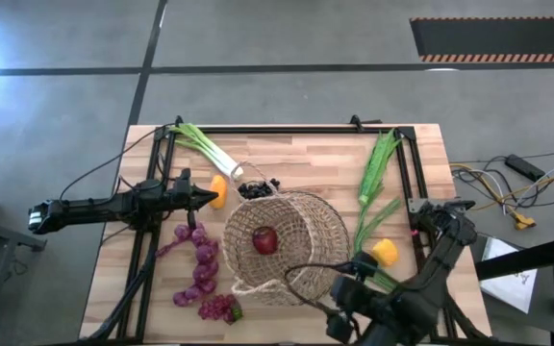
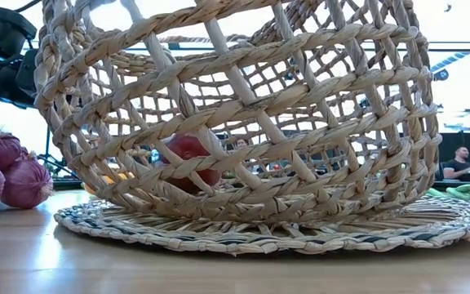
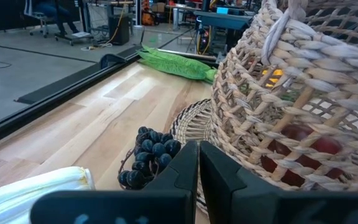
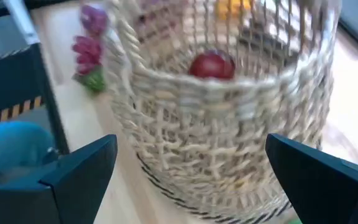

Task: Build produce basket
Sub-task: Put the leaf lettuce into the basket

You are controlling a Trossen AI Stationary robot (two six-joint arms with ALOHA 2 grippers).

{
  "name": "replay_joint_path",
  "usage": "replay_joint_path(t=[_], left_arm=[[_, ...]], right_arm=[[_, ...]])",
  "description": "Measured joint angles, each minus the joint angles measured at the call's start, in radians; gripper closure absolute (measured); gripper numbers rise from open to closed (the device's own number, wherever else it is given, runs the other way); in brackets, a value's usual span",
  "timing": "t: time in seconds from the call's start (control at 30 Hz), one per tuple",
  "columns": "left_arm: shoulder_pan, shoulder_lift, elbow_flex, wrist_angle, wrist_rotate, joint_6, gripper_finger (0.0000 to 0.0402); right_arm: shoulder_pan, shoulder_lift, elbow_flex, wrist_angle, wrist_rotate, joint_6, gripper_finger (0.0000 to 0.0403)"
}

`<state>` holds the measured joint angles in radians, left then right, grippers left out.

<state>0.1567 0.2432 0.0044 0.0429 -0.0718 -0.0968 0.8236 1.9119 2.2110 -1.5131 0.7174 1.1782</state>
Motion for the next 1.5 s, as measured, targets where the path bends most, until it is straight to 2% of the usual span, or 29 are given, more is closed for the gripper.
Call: replay_joint_path(t=[0.1,0.23,0.4,0.6,0.8,0.9,1.03,1.07,1.17,1.23,1.5], left_arm=[[0.0,-0.002,0.0,0.0,0.0,0.0,0.0402],[0.0,-0.001,0.0,0.0,-0.003,0.0,0.0402],[0.0,-0.002,0.0,0.0,-0.006,0.0,0.0402],[0.0,-0.001,0.0,0.001,-0.006,0.0,0.0402],[0.0,-0.001,0.0,0.0,-0.006,0.0,0.0402],[0.0,-0.001,0.0,0.0,-0.005,0.0,0.0402],[0.0,-0.002,0.0,0.0,-0.005,0.0,0.0402],[0.0,-0.002,0.0,0.001,-0.005,0.0,0.0402],[0.0,-0.002,0.0,0.001,-0.005,0.0,0.0402],[0.0,-0.001,0.0,0.001,-0.005,0.0,0.0402],[0.0,-0.001,0.0,0.001,-0.005,0.0,0.0402]], right_arm=[[-0.053,-0.009,-0.119,-0.064,-0.06,0.129,0.0003],[-0.166,-0.052,-0.302,-0.044,-0.162,0.163,0.0003],[-0.303,-0.21,-0.456,-0.064,-0.208,0.118,0.0003],[-0.377,-0.429,-0.533,0.006,-0.253,0.077,0.0003],[-0.357,-0.538,-0.538,0.171,-0.35,0.001,0.0003],[-0.35,-0.564,-0.506,0.19,-0.312,-0.044,0.0003],[-0.383,-0.568,-0.496,0.085,-0.092,0.0,0.0003],[-0.407,-0.567,-0.503,0.044,-0.067,0.033,0.0003],[-0.542,-0.57,-0.542,-0.067,-0.065,0.104,0.0003],[-0.656,-0.586,-0.598,-0.036,-0.085,0.063,0.0003],[-1.244,-0.616,-0.806,0.026,-0.336,-0.159,0.0003]])
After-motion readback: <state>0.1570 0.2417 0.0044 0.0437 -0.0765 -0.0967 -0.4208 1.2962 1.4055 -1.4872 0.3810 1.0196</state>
